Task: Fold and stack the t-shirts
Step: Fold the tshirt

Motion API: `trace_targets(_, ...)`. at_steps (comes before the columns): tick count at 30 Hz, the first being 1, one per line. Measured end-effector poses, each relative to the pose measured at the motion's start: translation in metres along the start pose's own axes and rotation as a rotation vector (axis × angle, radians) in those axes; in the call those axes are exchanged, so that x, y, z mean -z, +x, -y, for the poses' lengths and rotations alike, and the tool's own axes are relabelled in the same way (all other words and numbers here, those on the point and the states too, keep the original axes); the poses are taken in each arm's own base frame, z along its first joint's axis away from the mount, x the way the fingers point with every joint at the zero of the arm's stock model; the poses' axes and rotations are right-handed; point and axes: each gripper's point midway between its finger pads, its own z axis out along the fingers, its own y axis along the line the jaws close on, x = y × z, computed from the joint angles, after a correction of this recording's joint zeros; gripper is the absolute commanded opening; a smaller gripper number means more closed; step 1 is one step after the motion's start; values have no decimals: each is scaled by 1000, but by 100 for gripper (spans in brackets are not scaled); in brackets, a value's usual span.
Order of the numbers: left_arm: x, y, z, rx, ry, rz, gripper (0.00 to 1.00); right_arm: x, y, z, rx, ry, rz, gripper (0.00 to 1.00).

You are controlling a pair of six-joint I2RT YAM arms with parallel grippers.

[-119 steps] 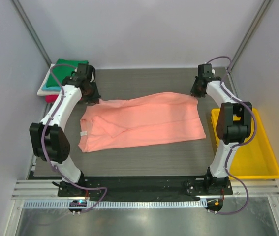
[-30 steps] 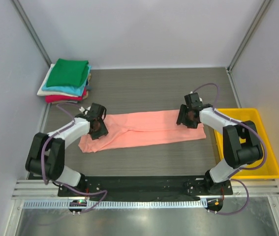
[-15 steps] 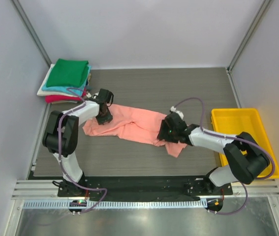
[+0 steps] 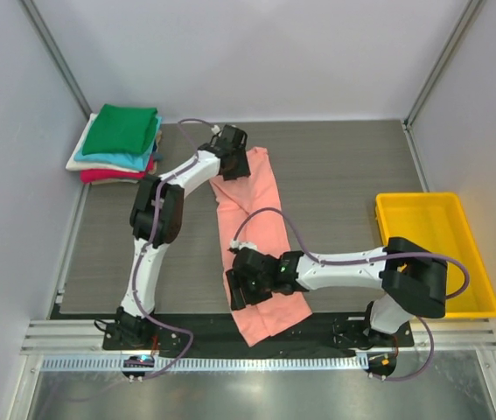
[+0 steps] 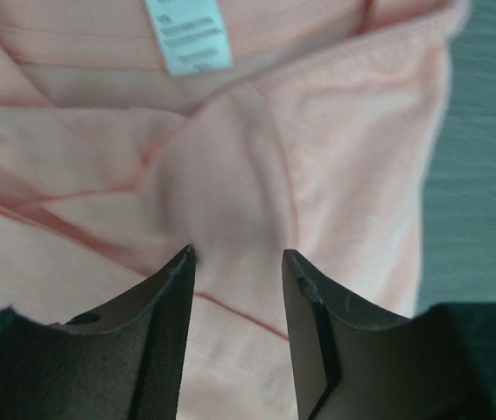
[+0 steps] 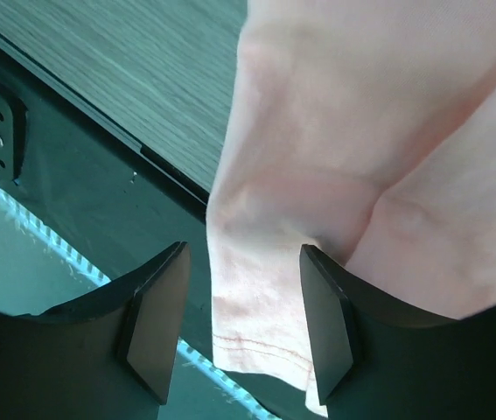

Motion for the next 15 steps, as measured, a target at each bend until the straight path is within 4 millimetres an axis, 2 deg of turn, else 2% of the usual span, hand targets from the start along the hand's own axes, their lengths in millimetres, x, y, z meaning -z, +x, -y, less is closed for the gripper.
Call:
trace_targets(4, 17, -3, 33, -108, 82, -8, 58, 15, -17, -6, 48, 30, 17, 63)
trace_targets(6, 31, -17, 41, -155, 102, 8, 59, 26, -29, -12, 80, 39, 43, 64)
trace_targets(8, 51, -38, 45, -184, 107, 47, 60, 42, -52, -20, 108, 45, 98, 63)
trace_targets(10, 80, -57, 40, -193, 92, 87, 59, 62, -83, -29, 120, 27, 172, 58)
trace_targets(12, 120, -73, 27, -186, 67, 136, 59, 80, -124, -19, 77, 30, 256, 57)
trace_targets(13, 143, -76, 17, -174, 56, 168, 59, 88, -148, -5, 41, 49, 300, 57)
trace_targets(15, 188, -68, -11, -156, 29, 199, 59, 101, -191, 29, -18, 114, 375, 57)
